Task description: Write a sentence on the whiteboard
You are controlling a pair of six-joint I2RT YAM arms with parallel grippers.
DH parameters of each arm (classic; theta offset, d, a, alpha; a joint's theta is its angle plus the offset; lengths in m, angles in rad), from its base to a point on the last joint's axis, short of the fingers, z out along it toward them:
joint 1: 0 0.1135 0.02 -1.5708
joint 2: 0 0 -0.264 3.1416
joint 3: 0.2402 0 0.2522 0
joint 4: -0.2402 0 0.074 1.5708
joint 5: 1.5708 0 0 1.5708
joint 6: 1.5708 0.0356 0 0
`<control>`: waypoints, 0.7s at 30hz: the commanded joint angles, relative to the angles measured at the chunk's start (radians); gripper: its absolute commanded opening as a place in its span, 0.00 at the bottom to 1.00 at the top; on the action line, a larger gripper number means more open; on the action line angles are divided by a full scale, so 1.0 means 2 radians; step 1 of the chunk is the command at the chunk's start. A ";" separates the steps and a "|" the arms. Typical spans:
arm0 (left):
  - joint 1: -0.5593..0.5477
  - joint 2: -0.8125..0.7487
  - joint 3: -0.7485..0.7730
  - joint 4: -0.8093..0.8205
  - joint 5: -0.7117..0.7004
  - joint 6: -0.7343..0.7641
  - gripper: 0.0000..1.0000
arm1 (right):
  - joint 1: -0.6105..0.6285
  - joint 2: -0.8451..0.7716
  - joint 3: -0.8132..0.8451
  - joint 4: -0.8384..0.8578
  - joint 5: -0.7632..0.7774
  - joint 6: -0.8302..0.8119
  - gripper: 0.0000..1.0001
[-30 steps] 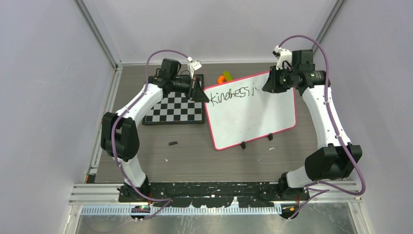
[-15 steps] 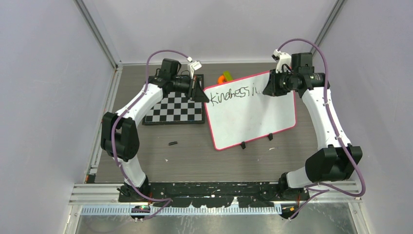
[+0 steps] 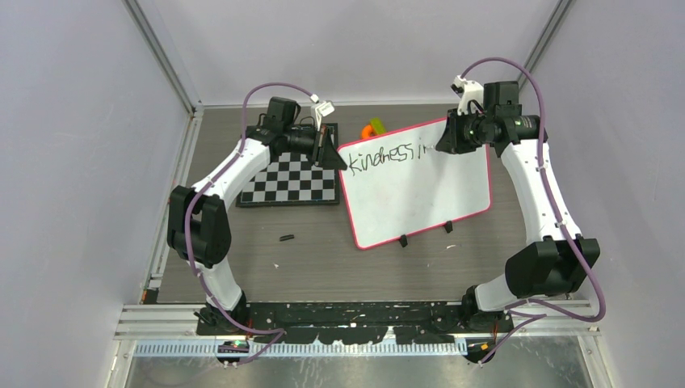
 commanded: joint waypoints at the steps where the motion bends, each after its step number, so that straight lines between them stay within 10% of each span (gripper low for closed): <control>1: -0.008 -0.001 0.014 -0.015 0.004 0.020 0.00 | -0.007 0.001 0.017 0.029 0.022 -0.010 0.00; 21: -0.008 -0.001 0.012 -0.012 0.005 0.018 0.00 | -0.014 -0.038 -0.031 0.007 0.001 -0.023 0.00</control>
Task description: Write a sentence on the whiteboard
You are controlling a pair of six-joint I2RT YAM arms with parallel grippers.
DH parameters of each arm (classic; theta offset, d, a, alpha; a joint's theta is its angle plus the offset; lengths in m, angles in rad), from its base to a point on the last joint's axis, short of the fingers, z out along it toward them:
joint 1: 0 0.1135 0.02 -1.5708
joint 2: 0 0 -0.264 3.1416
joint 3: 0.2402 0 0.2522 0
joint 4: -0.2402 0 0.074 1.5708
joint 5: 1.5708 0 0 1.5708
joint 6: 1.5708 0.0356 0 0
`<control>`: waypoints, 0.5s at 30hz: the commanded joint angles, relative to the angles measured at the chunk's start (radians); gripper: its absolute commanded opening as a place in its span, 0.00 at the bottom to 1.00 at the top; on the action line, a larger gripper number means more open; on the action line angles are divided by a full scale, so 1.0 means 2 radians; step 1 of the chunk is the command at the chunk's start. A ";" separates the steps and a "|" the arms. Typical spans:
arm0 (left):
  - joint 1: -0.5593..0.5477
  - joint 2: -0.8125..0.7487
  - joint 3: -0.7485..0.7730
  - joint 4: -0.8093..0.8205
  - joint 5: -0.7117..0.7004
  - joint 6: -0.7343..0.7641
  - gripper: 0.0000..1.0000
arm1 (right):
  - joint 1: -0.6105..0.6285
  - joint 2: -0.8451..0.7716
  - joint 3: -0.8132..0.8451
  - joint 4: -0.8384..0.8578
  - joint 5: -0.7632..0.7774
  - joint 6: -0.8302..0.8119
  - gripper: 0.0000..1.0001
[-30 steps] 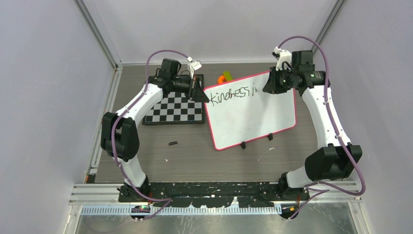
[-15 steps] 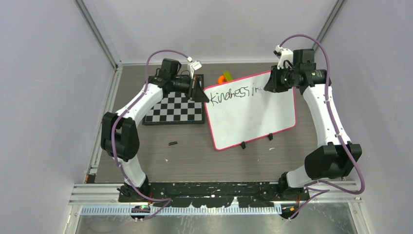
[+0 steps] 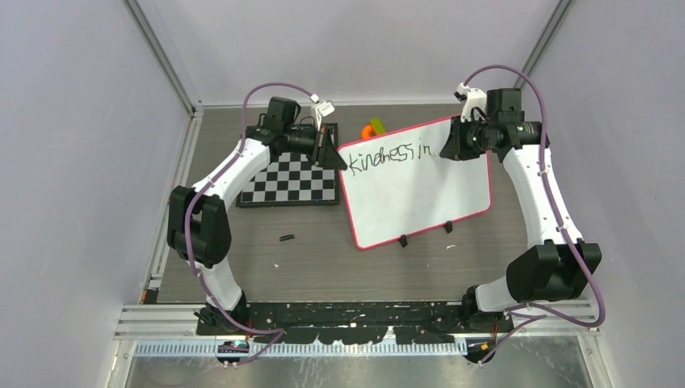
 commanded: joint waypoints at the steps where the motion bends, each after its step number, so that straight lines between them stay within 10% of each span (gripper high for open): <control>1: -0.008 0.000 0.011 -0.011 0.005 0.018 0.00 | -0.001 -0.023 0.004 0.004 -0.003 -0.018 0.00; 15: -0.008 -0.002 0.009 -0.010 0.006 0.017 0.00 | -0.032 0.009 0.066 0.005 -0.037 -0.011 0.00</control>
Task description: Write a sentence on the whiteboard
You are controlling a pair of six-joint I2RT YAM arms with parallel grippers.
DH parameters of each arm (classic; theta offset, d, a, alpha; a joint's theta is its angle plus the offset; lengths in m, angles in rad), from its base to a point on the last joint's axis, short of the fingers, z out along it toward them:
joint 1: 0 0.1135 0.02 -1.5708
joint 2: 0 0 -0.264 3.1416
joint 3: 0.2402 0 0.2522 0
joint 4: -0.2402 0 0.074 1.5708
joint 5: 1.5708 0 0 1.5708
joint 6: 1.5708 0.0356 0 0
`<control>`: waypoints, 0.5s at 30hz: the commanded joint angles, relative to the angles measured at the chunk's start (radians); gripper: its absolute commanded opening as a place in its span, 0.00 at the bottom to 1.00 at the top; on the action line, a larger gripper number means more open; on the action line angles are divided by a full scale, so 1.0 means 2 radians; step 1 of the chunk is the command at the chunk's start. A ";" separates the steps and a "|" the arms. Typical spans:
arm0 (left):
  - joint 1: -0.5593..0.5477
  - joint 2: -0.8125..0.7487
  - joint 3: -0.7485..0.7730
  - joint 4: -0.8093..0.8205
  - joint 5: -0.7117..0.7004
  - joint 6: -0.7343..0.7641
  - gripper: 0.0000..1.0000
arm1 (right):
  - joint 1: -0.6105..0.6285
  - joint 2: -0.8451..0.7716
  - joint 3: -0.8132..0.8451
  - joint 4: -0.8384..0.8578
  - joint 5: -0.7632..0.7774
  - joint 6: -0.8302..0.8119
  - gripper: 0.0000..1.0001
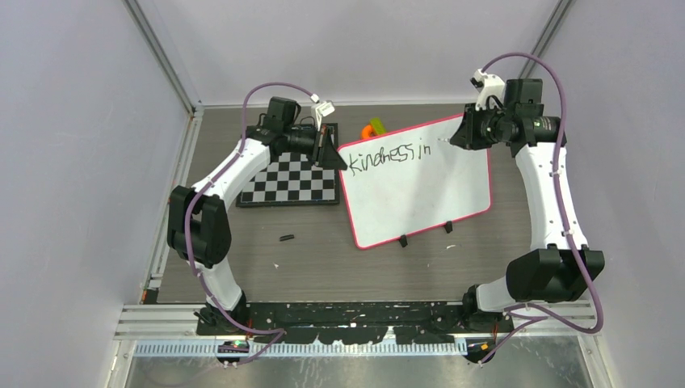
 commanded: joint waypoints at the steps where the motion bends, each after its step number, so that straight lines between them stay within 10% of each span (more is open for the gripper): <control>1: -0.008 -0.002 0.009 -0.010 0.006 0.014 0.00 | 0.002 0.013 0.020 0.018 -0.013 -0.001 0.00; 15: -0.008 0.000 0.013 -0.012 0.005 0.014 0.00 | 0.002 0.014 -0.002 0.021 0.011 -0.009 0.00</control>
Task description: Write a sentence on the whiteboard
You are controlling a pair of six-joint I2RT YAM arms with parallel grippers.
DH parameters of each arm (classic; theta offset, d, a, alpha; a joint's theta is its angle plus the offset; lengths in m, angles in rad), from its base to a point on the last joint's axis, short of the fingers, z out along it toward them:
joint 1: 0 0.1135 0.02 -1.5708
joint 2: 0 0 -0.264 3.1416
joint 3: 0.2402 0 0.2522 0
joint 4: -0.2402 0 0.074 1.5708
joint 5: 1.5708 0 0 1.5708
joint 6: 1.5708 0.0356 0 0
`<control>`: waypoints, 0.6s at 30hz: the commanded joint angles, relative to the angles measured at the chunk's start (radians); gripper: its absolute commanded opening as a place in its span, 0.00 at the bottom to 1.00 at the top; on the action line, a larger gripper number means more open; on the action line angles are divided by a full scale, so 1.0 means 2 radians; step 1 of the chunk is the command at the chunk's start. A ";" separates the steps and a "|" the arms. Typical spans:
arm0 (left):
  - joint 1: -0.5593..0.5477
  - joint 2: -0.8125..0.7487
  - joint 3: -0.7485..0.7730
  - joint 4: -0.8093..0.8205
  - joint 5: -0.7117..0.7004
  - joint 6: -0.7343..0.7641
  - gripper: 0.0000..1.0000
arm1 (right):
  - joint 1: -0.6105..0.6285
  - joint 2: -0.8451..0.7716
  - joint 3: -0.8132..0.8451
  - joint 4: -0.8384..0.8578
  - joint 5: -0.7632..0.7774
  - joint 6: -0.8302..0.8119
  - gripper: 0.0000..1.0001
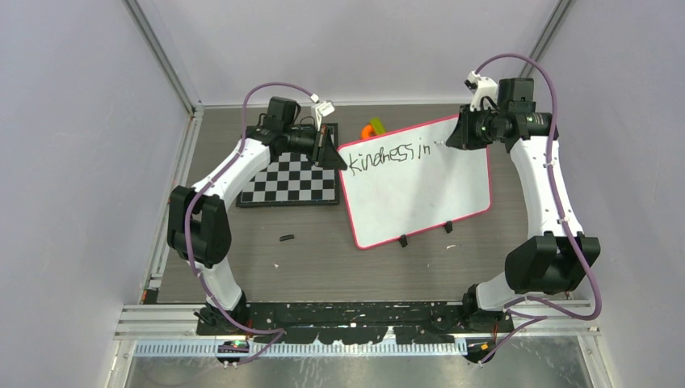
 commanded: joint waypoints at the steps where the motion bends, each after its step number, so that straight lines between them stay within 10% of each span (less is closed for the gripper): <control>1: -0.008 0.000 0.013 -0.011 0.006 0.015 0.00 | 0.001 -0.020 -0.011 0.019 0.016 -0.011 0.00; 18: -0.008 -0.001 0.014 -0.013 0.005 0.016 0.00 | 0.001 0.002 0.039 0.017 0.025 -0.006 0.00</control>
